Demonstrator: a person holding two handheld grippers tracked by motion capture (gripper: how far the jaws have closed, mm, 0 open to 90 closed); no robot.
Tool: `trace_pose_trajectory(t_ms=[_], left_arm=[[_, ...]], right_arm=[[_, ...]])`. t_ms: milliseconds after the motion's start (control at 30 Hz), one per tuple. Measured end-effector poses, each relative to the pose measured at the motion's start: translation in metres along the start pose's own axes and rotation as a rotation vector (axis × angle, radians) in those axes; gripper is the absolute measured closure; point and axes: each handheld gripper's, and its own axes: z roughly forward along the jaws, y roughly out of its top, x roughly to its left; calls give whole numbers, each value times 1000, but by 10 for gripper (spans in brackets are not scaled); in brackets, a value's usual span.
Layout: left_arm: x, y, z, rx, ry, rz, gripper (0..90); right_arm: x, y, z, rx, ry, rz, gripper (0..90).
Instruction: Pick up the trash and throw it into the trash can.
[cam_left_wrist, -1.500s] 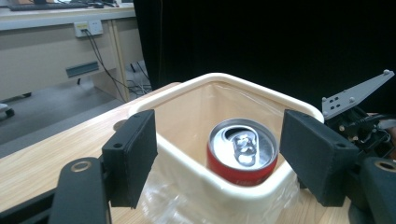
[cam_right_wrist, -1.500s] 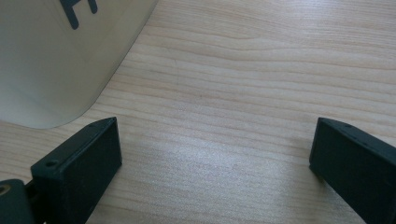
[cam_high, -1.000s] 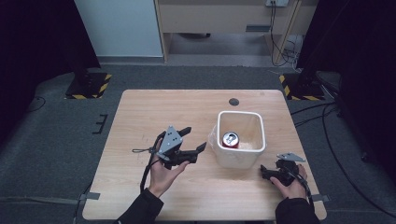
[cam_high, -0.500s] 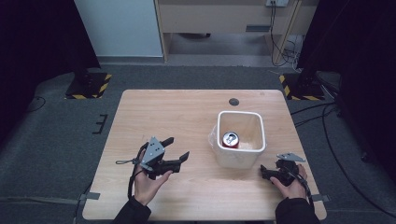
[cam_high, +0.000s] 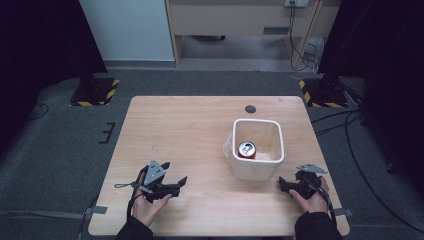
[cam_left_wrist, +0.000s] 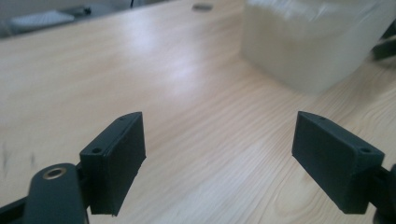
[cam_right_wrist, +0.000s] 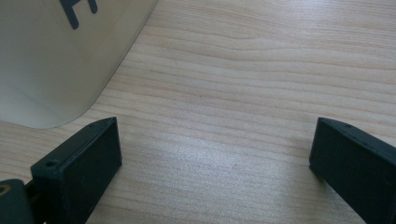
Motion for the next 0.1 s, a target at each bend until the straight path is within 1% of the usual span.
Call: trace_pose_trajectory(t_ms=[33, 100], left_arm=[[4, -6, 2, 33, 12, -14, 166], [8, -14, 6, 79, 37, -23, 164]], right_arm=[[0, 0, 0, 0, 0, 0, 25], [0, 0, 0, 0, 0, 0, 24]])
